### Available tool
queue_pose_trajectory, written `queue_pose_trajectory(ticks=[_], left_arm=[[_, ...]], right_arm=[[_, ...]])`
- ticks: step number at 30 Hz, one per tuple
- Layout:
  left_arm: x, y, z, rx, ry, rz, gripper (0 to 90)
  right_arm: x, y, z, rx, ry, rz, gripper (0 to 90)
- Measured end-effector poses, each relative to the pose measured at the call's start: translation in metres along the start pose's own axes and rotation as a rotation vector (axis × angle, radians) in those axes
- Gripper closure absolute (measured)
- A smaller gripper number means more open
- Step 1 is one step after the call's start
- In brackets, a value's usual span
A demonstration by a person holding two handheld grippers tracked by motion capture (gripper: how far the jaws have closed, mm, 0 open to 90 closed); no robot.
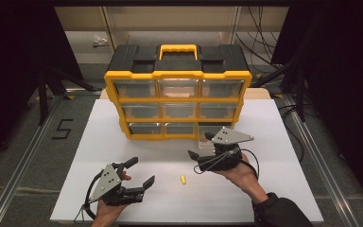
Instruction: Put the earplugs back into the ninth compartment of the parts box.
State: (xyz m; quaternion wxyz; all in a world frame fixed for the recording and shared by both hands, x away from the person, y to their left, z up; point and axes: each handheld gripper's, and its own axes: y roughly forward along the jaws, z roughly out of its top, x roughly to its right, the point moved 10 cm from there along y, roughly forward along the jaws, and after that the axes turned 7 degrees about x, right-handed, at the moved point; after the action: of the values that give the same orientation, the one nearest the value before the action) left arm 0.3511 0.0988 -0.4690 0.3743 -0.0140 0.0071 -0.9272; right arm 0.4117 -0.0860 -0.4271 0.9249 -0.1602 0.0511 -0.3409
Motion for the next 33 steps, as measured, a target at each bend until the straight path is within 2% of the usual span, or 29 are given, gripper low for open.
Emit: queue_pose_trajectory(ticks=[7, 9, 17, 19, 21, 33], left_arm=[[0.000, 0.000, 0.000, 0.001, 0.001, 0.001, 17.3], [0.000, 0.000, 0.000, 0.002, -0.001, 0.001, 17.3], [0.000, 0.000, 0.001, 0.003, -0.001, 0.002, 17.3], [-0.001, -0.001, 0.001, 0.003, 0.000, 0.001, 17.3], [-0.001, -0.001, 0.001, 0.004, -0.001, 0.000, 17.3], [-0.001, -0.001, 0.001, 0.006, -0.009, -0.001, 17.3]], right_arm=[[-0.013, 0.007, -0.006, -0.019, -0.010, 0.027, 17.9], [-0.020, 0.012, -0.012, -0.041, -0.020, 0.042, 17.9], [-0.035, 0.024, -0.030, -0.097, -0.046, 0.070, 19.0], [-0.036, 0.026, -0.032, -0.104, -0.048, 0.073, 19.3], [-0.040, 0.031, -0.041, -0.133, -0.055, 0.078, 19.7], [-0.040, 0.043, -0.070, -0.227, -0.052, 0.077, 22.5]])
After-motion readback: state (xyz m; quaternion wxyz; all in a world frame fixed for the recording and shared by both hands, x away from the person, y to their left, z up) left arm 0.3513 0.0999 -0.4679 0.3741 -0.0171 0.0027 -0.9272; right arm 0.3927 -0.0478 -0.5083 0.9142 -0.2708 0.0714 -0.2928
